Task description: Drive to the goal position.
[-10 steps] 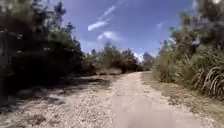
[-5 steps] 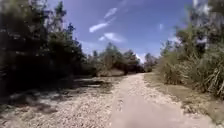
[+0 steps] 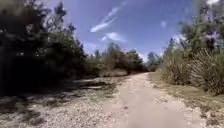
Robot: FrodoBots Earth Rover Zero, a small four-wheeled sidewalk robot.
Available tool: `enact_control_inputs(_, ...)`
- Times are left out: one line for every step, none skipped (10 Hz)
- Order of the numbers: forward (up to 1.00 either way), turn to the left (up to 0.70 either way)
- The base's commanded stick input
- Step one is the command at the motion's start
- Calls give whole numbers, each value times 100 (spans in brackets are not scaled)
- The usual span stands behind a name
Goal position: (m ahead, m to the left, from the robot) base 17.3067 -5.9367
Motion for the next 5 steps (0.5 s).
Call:
enact_control_inputs(70,0)
enact_control_inputs(70,-5)
enact_control_inputs(70,-19)
enact_control_inputs(70,-27)
enact_control_inputs(70,-27)
